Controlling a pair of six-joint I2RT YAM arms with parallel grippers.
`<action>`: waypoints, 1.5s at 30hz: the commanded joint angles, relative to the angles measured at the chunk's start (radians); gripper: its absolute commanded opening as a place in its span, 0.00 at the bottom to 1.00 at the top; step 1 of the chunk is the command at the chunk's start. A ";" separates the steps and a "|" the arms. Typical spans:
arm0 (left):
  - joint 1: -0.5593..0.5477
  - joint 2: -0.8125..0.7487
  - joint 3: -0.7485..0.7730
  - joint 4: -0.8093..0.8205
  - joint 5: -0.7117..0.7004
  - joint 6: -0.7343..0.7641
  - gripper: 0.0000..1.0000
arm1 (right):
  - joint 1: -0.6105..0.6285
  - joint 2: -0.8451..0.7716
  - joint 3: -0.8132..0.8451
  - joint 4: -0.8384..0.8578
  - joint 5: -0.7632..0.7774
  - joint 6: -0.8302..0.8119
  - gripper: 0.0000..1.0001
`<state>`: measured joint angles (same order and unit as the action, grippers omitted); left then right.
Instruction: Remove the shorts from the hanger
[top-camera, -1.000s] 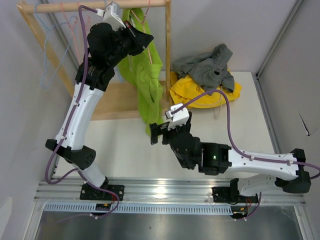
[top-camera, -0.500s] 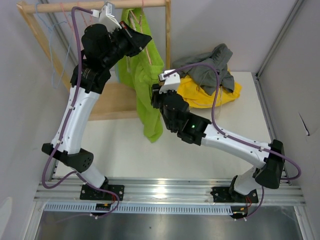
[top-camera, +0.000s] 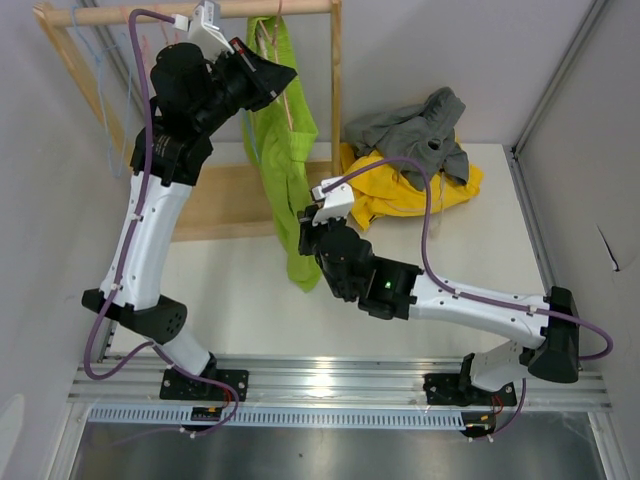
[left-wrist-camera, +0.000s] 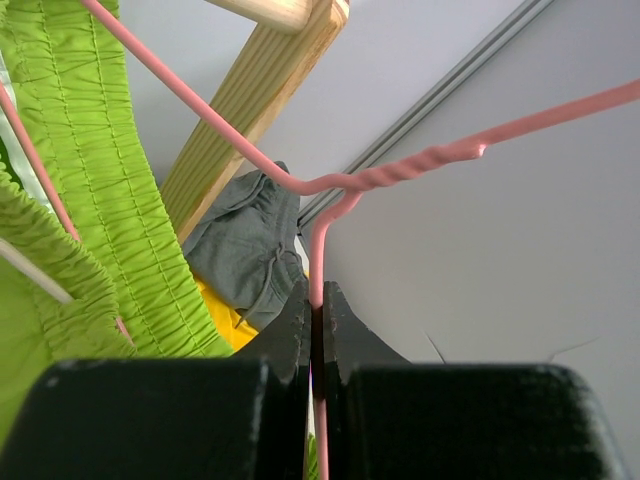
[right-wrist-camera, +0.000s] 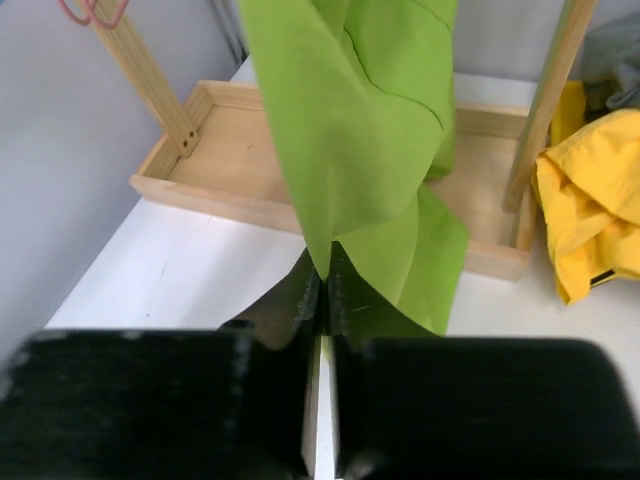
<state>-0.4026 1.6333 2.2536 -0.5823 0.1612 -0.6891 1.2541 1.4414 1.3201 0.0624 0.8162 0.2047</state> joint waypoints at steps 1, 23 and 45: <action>0.011 -0.064 0.023 0.191 0.017 0.019 0.00 | -0.013 -0.035 -0.010 0.013 0.055 0.038 0.00; 0.084 -0.016 0.087 0.151 0.011 0.048 0.00 | 0.391 -0.257 -0.216 -0.029 0.342 0.093 0.00; 0.137 -0.255 -0.275 0.165 0.202 -0.150 0.00 | -0.010 -0.136 -0.110 0.057 0.045 -0.014 0.00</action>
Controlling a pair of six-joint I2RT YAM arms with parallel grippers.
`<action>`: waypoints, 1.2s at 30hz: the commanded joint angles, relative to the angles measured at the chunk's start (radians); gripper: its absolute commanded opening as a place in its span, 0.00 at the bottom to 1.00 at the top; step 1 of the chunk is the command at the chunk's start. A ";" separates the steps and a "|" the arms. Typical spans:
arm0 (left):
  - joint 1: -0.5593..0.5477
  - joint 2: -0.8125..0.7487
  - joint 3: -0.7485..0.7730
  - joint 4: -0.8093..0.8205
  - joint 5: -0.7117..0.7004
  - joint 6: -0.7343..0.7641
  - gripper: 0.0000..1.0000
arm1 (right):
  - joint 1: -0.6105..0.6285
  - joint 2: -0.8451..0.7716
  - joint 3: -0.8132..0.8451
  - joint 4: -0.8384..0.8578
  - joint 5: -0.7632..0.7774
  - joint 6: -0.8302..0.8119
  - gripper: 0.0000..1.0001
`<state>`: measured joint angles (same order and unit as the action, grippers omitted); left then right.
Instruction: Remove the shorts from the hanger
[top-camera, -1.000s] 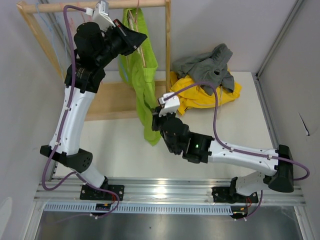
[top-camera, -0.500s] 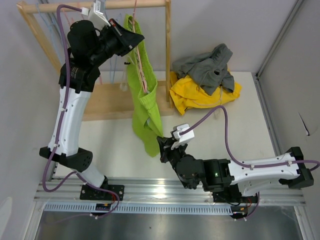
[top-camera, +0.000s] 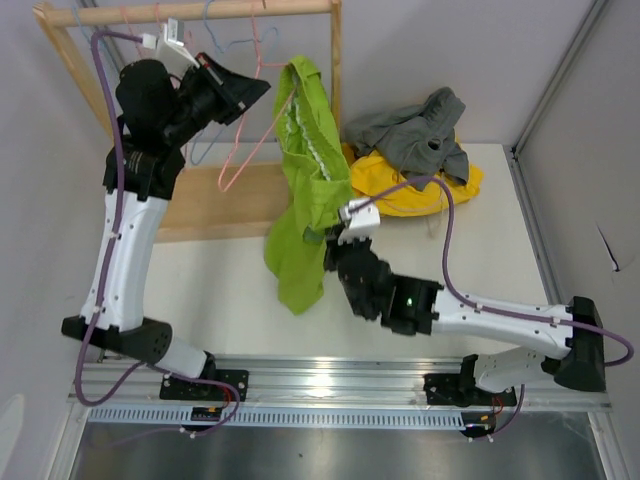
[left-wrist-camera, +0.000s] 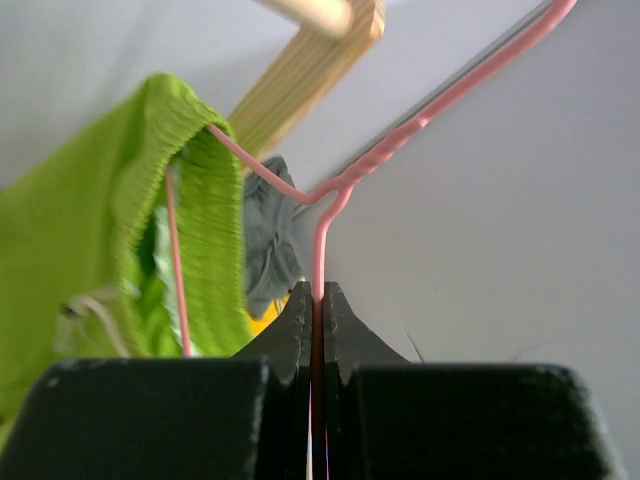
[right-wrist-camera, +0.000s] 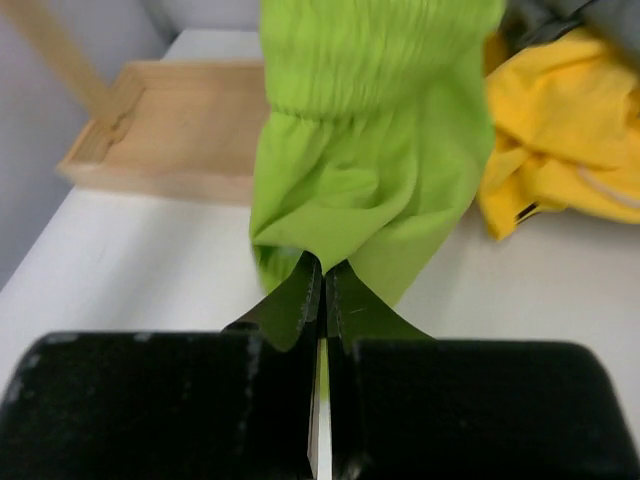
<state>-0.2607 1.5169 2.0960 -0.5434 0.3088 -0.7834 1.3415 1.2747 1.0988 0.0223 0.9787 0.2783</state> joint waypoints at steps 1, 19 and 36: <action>-0.009 -0.212 -0.205 0.140 0.058 -0.068 0.00 | -0.161 0.044 0.142 0.082 -0.141 -0.103 0.00; -0.052 -0.640 -0.697 -0.056 0.093 -0.019 0.00 | -0.470 0.070 0.570 -0.019 -0.294 -0.357 0.00; -0.045 -0.150 -0.176 -0.004 -0.085 0.171 0.00 | -1.034 0.595 1.555 -0.138 -0.570 -0.283 0.00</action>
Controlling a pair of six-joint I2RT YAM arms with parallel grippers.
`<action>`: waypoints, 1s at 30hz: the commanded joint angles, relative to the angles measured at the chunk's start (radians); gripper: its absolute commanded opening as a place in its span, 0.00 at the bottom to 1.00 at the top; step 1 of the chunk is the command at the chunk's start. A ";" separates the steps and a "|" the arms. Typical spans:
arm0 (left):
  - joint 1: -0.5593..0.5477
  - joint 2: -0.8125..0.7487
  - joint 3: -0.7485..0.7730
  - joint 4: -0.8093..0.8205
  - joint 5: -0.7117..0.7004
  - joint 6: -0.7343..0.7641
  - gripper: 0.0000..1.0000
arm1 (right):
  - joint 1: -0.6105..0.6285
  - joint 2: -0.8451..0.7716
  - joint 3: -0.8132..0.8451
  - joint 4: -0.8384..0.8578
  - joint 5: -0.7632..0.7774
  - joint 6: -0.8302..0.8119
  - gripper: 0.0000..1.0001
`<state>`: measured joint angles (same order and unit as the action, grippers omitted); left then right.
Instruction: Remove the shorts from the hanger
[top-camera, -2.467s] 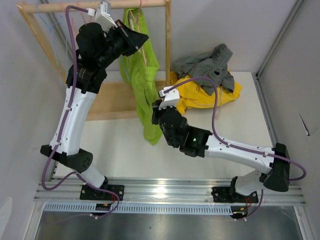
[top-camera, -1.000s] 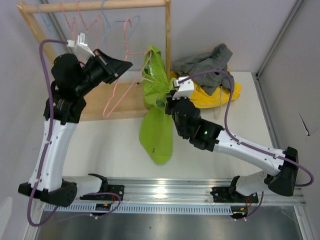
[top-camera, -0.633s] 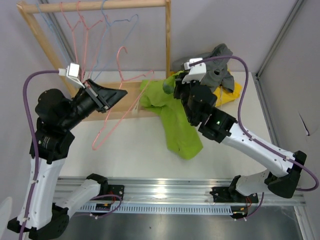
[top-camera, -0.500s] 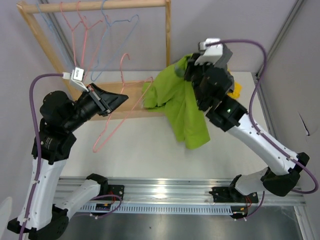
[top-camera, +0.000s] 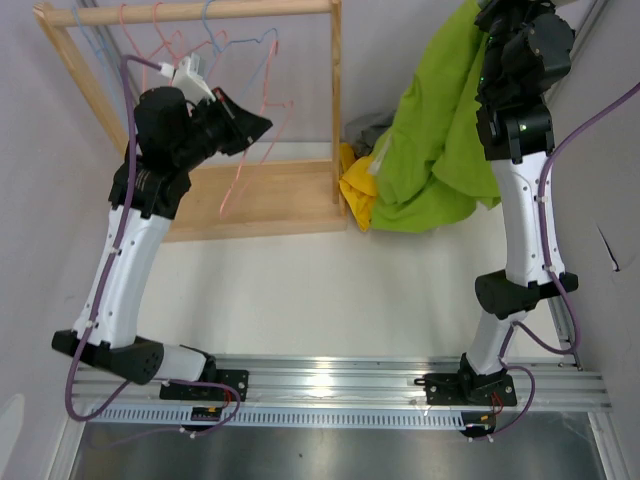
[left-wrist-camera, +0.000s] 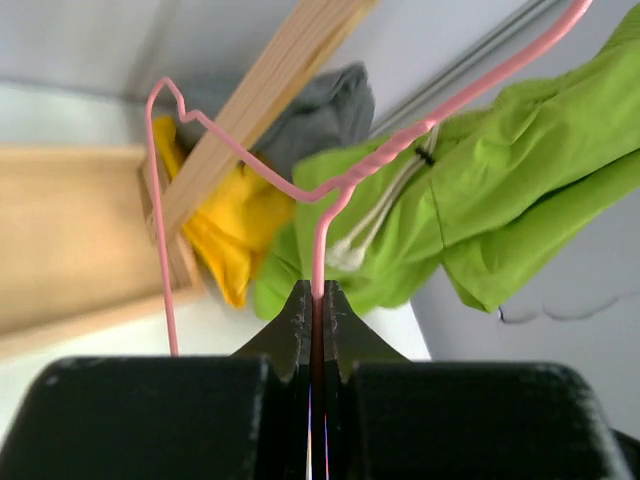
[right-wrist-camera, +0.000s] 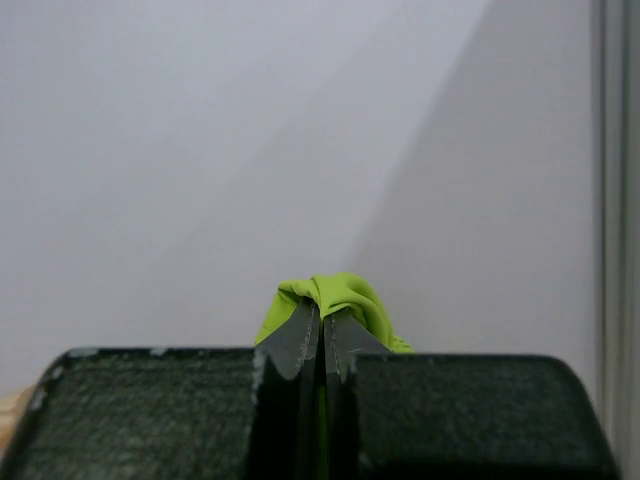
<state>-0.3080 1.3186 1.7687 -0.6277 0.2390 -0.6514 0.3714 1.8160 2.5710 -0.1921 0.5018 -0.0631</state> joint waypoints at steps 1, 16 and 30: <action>0.012 0.080 0.181 0.083 -0.018 0.042 0.00 | -0.080 0.080 0.069 0.113 -0.103 0.084 0.00; 0.138 0.585 0.666 0.250 0.075 -0.082 0.00 | -0.173 0.522 0.009 0.441 -0.439 0.313 0.00; 0.150 0.576 0.551 0.272 0.071 -0.110 0.47 | -0.154 0.355 -0.492 0.315 -0.434 0.450 0.99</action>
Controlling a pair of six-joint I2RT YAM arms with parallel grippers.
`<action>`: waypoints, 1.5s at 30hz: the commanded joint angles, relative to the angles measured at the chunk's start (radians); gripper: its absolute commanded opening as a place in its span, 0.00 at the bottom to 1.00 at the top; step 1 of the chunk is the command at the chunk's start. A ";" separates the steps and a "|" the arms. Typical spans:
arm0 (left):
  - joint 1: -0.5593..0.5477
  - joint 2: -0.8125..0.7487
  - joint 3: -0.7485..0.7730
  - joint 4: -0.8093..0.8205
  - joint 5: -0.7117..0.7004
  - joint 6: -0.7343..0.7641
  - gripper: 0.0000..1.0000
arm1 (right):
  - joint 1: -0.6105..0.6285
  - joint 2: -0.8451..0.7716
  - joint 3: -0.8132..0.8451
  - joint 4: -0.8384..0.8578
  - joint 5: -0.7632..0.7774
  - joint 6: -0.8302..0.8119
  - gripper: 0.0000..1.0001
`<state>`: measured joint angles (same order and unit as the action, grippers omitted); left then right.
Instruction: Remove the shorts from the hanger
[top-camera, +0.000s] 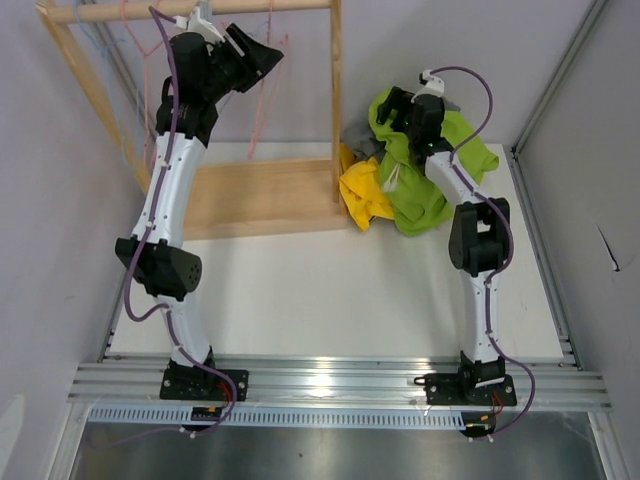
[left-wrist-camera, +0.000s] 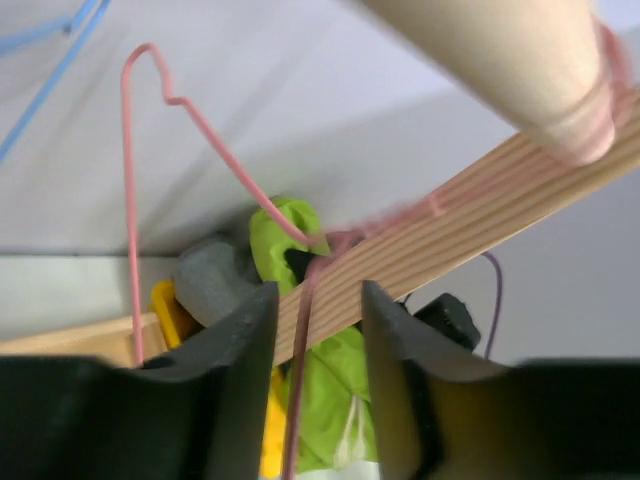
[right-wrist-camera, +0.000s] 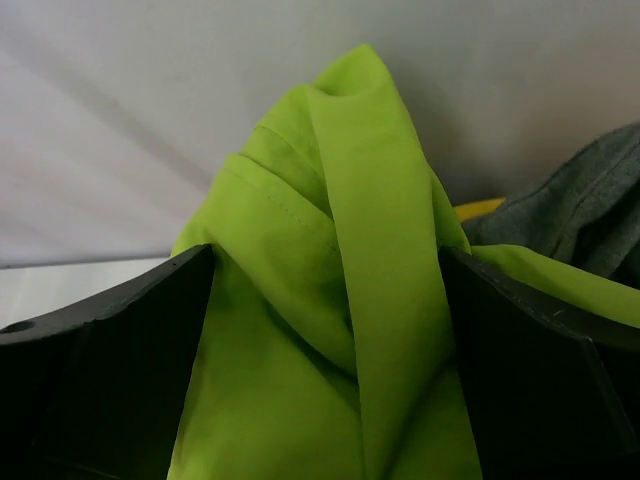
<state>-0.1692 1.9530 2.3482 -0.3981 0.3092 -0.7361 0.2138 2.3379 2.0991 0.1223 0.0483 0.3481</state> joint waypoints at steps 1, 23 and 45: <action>0.011 -0.068 -0.058 0.041 0.001 -0.025 0.68 | 0.004 -0.184 -0.025 -0.013 0.019 0.029 0.99; 0.011 -0.439 -0.225 -0.076 0.091 -0.028 0.99 | 0.088 -0.987 -0.378 -0.299 0.173 -0.101 0.99; 0.010 -1.506 -1.318 -0.300 -0.286 0.379 0.99 | 0.371 -1.907 -1.038 -0.825 0.308 0.008 0.99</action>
<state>-0.1650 0.4568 1.1103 -0.6849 0.0826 -0.4072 0.5816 0.4355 1.0626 -0.5789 0.2760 0.3344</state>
